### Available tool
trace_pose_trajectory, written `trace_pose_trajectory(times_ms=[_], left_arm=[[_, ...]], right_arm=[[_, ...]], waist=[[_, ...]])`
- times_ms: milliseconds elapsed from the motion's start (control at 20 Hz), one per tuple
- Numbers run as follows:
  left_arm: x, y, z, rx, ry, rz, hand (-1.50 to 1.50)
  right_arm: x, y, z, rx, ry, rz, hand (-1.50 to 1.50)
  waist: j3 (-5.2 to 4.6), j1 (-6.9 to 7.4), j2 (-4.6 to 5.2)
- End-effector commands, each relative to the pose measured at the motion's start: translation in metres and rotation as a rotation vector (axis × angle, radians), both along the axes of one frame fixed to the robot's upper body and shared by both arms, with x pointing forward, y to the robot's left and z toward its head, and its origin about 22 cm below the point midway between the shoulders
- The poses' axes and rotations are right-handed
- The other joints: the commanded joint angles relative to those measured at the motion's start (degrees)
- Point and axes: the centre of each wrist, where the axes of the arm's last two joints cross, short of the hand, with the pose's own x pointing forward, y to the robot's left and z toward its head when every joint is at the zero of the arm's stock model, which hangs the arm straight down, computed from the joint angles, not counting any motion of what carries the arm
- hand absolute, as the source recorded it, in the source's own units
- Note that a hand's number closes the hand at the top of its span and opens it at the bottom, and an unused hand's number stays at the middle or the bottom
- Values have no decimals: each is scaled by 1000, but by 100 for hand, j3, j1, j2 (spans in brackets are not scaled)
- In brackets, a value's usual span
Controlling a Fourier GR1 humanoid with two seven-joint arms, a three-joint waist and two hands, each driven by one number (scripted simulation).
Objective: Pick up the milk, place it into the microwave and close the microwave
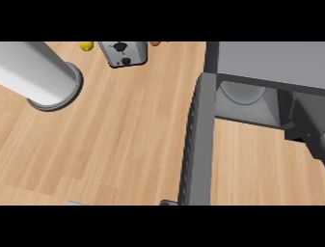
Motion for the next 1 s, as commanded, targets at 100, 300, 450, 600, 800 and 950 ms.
trace_pose_trajectory(times_ms=[100,300,450,600,800,950], left_arm=[[8,-5,-2,10,5,-13,-150],[15,-6,-5,13,5,-35,-150],[17,-3,-7,17,35,-26,-150],[19,-1,-11,16,45,-36,-150],[24,-9,-17,17,52,-60,-150],[24,-8,-21,18,66,-69,-150]], right_arm=[[10,23,11,-114,98,114,-150],[19,53,22,-102,90,70,-150],[23,71,30,-92,79,77,-150],[23,78,28,-90,64,75,-150],[28,92,40,-71,20,109,-150],[28,95,39,-36,-13,66,-150]], waist=[[-101,119,-32],[-111,180,-49],[-111,159,-105],[-112,114,-128],[-112,66,-141],[-111,47,-159]])
